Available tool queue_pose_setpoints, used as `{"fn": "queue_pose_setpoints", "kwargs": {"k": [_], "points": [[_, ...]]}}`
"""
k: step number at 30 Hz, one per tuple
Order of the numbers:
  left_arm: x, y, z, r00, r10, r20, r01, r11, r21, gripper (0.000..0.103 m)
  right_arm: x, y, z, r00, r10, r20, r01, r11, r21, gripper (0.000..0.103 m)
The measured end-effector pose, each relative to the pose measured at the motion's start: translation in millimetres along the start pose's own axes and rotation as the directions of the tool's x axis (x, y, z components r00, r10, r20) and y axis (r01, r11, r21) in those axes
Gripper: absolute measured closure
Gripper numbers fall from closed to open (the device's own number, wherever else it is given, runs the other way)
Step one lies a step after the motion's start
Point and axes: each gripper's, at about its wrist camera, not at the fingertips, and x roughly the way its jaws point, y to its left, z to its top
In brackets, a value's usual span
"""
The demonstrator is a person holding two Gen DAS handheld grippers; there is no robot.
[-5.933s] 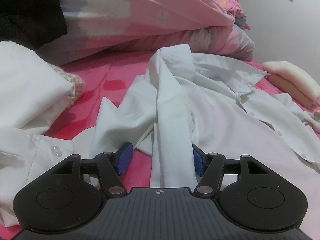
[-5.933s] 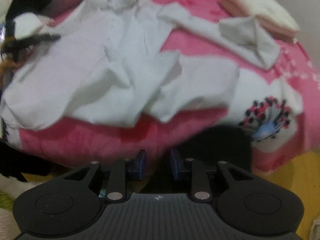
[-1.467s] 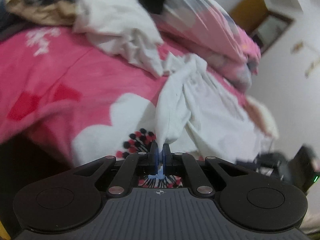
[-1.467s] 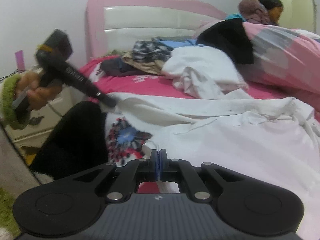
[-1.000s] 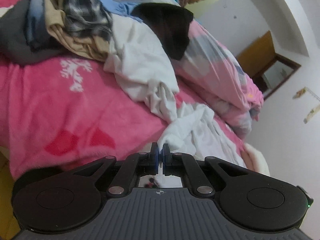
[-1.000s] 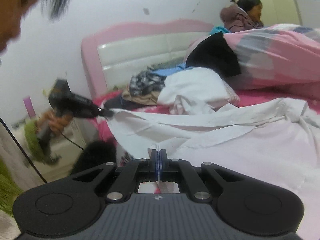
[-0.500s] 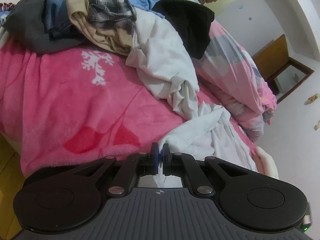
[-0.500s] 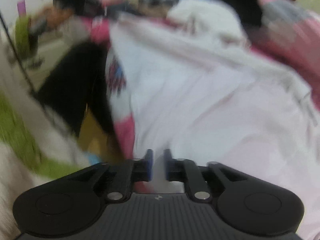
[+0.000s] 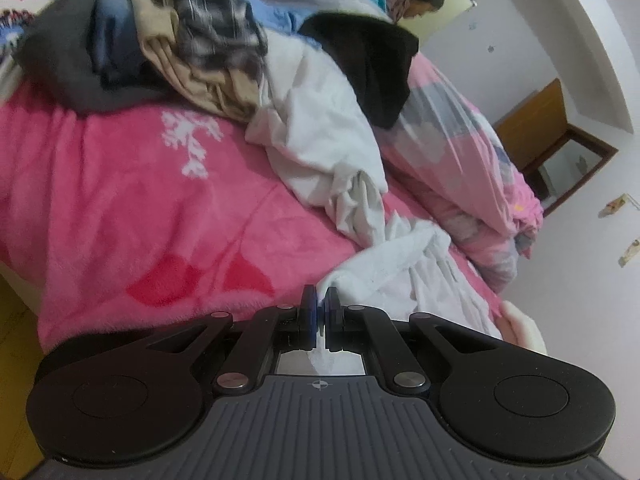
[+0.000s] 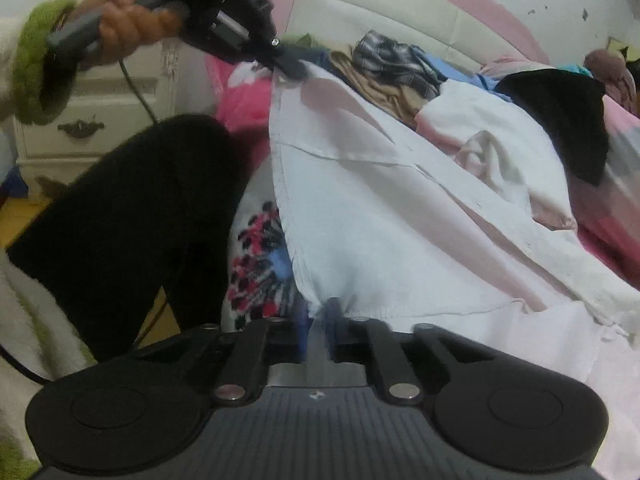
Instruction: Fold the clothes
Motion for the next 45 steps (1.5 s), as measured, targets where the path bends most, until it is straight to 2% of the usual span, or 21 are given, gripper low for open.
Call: {"fn": "queue_pose_setpoints", "kwargs": {"k": [3, 7, 11, 15, 18, 20, 22, 24, 25, 28, 30, 32, 34, 35, 36, 37, 39, 41, 42, 43, 45], "points": [[-10, -2, 3, 0.999, -0.018, 0.051, 0.018, 1.0, -0.001, 0.102, -23, -10, 11, 0.993, 0.088, 0.082, -0.093, 0.993, 0.066, 0.102], [-17, -1, 5, 0.995, -0.008, 0.102, 0.008, 1.0, 0.001, 0.102, -34, -19, 18, 0.962, 0.209, 0.176, -0.237, 0.959, 0.158, 0.102], [-13, 9, 6, 0.994, 0.023, 0.105, -0.019, 0.999, -0.034, 0.102, 5, -4, 10, 0.952, 0.289, 0.103, -0.305, 0.929, 0.21, 0.101], [-2, 14, 2, 0.996, 0.049, 0.075, -0.047, 0.998, -0.033, 0.102, 30, 9, -1, 0.966, 0.258, 0.016, -0.253, 0.933, 0.257, 0.098], [5, 10, -2, 0.997, 0.042, 0.067, -0.042, 0.999, -0.001, 0.102, -1, -6, -8, 0.972, 0.227, 0.067, -0.236, 0.911, 0.337, 0.093], [9, 7, -3, 0.997, 0.029, 0.069, -0.03, 0.999, 0.018, 0.102, -34, -19, -19, 0.982, 0.155, 0.11, -0.187, 0.895, 0.405, 0.082], [15, 2, -4, 0.998, 0.007, 0.07, -0.01, 0.999, 0.037, 0.102, -70, -34, -40, 0.991, 0.059, 0.119, -0.112, 0.848, 0.517, 0.073], [23, -5, -5, 0.998, -0.019, 0.062, 0.015, 0.998, 0.056, 0.102, -105, -52, -65, 0.994, -0.046, 0.099, -0.028, 0.767, 0.64, 0.073], [29, -9, -6, 0.998, -0.036, 0.052, 0.033, 0.997, 0.069, 0.102, -125, -61, -81, 0.991, -0.107, 0.074, 0.023, 0.705, 0.709, 0.073], [49, -27, -11, 0.998, -0.061, 0.011, 0.059, 0.99, 0.131, 0.101, -188, -79, -136, 0.954, -0.299, -0.016, 0.158, 0.457, 0.875, 0.072], [66, -40, -18, 0.998, -0.062, -0.033, 0.067, 0.982, 0.176, 0.101, -230, -84, -170, 0.899, -0.423, -0.113, 0.247, 0.278, 0.928, 0.072], [83, -54, -24, 0.995, -0.061, -0.078, 0.077, 0.973, 0.22, 0.101, -265, -86, -196, 0.824, -0.514, -0.236, 0.336, 0.11, 0.935, 0.072], [98, -66, -32, 0.994, -0.021, -0.109, 0.052, 0.959, 0.28, 0.097, -289, -85, -217, 0.76, -0.554, -0.339, 0.389, -0.028, 0.921, 0.072], [100, -72, -37, 0.994, 0.002, -0.111, 0.034, 0.947, 0.318, 0.094, -299, -85, -228, 0.741, -0.556, -0.377, 0.391, -0.098, 0.915, 0.072], [101, -77, -41, 0.994, 0.025, -0.11, 0.016, 0.934, 0.357, 0.082, -306, -85, -238, 0.732, -0.549, -0.403, 0.378, -0.165, 0.911, 0.072], [103, -83, -46, 0.993, 0.049, -0.108, -0.002, 0.919, 0.395, 0.073, -310, -83, -249, 0.736, -0.537, -0.412, 0.346, -0.225, 0.911, 0.072], [106, -94, -55, 0.99, 0.096, -0.101, -0.038, 0.883, 0.468, 0.069, -317, -79, -269, 0.745, -0.522, -0.417, 0.277, -0.326, 0.904, 0.072], [103, -101, -61, 0.989, 0.125, -0.081, -0.065, 0.854, 0.517, 0.061, -322, -77, -285, 0.744, -0.518, -0.422, 0.222, -0.404, 0.888, 0.072], [98, -103, -61, 0.99, 0.128, -0.066, -0.075, 0.848, 0.525, 0.054, -325, -76, -291, 0.739, -0.52, -0.428, 0.204, -0.433, 0.878, 0.072], [93, -105, -61, 0.99, 0.132, -0.05, -0.085, 0.842, 0.533, 0.053, -328, -75, -297, 0.728, -0.527, -0.439, 0.195, -0.455, 0.869, 0.072], [84, -107, -56, 0.991, 0.129, -0.024, -0.098, 0.85, 0.517, 0.053, -333, -75, -307, 0.709, -0.541, -0.452, 0.182, -0.479, 0.859, 0.071]]}}
